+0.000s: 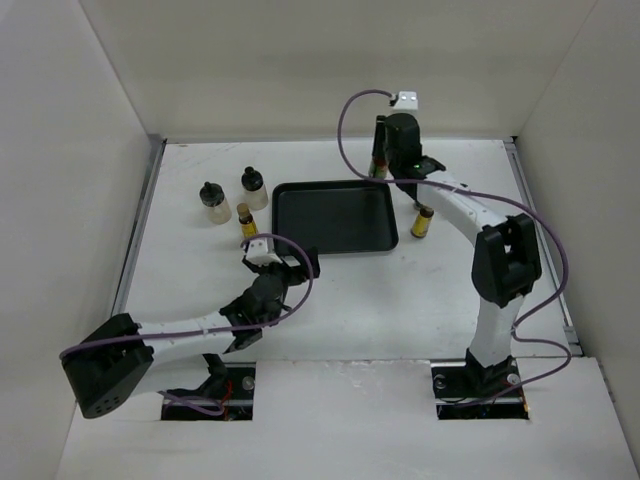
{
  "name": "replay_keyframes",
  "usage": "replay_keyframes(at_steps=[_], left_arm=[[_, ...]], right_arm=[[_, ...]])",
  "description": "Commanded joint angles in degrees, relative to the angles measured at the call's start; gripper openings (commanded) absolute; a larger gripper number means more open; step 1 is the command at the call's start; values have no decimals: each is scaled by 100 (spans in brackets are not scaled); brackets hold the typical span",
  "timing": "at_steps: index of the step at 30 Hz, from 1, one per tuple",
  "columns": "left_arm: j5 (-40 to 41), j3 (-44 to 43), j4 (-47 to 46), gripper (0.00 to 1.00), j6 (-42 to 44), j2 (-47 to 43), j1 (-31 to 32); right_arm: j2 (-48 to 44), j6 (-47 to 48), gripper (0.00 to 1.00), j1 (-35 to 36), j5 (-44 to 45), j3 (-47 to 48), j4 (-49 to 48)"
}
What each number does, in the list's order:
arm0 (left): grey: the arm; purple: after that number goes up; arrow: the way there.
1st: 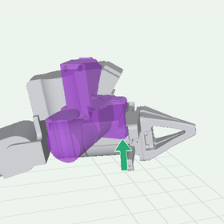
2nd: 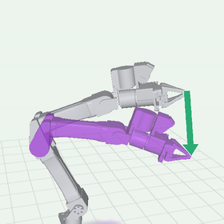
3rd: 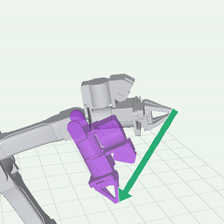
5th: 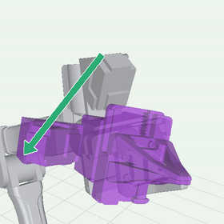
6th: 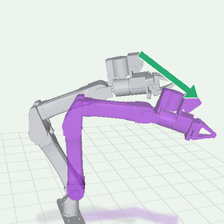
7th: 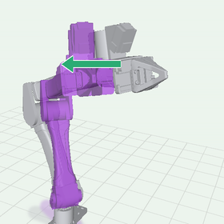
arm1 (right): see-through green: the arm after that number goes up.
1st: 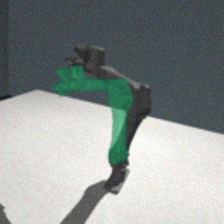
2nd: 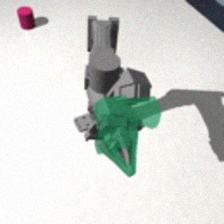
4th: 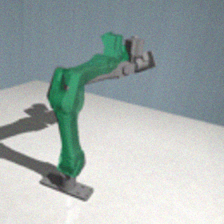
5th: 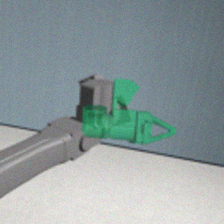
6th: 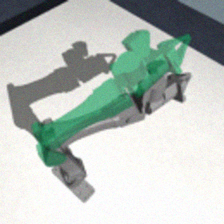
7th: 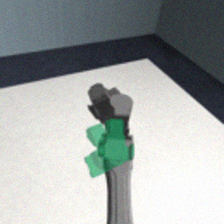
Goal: Organize the condiment bottles
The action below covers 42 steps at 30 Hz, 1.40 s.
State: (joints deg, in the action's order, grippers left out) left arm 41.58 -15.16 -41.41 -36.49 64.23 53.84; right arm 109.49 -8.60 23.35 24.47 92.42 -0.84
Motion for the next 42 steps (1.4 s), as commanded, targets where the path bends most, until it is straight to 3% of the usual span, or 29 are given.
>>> replay_keyframes(at_steps=[1, 15, 24, 34, 38, 42], left_arm=[[271, 144, -263, 100, -174, -366, -115], [131, 268, -210, 100, -359, -552, -353], [43, 233, -219, 100, -368, -420, -335], [-1, 233, -245, 100, -368, -385, -309], [-1, 224, -254, 100, -368, -393, -300], [-1, 215, -254, 100, -368, -350, -291]], right_arm=[[-368, -63, 30, 445, -74, 452, -856], [309, -168, 31, 1254, 32, 619, -1102], [371, -274, 35, 1457, 269, 5, -1533], [-15, -520, 69, 1501, 278, -593, -1603], [-620, -511, 86, 1501, 243, -892, -1542], [-1534, -520, 93, 1396, 313, -1742, -1533]])
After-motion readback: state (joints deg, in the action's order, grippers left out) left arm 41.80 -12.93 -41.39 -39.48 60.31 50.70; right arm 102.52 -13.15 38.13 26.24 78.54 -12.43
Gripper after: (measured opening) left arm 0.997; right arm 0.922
